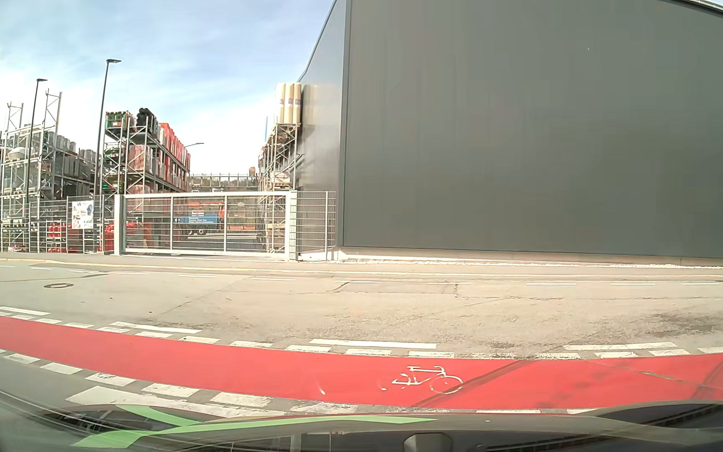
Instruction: Follow the waypoints while adhering to traffic rules and regulations
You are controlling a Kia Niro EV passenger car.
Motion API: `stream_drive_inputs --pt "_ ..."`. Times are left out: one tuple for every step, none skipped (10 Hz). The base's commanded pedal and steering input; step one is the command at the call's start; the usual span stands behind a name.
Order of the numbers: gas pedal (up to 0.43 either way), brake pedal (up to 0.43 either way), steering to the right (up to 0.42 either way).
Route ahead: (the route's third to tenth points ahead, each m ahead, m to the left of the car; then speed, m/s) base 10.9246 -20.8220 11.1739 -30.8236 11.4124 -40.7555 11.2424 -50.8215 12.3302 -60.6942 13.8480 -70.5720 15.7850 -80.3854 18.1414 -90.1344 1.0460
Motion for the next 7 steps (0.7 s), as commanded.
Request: stream_drive_inputs --pt "0.0 0.268 0.392" --pt "0.0 0.262 0.392" --pt "0.0 0.268 0.393" --pt "0.0 0.262 0.394" --pt "0.0 0.256 0.395" --pt "0.0 0.25 0.399" --pt "0.0 0.244 0.404"
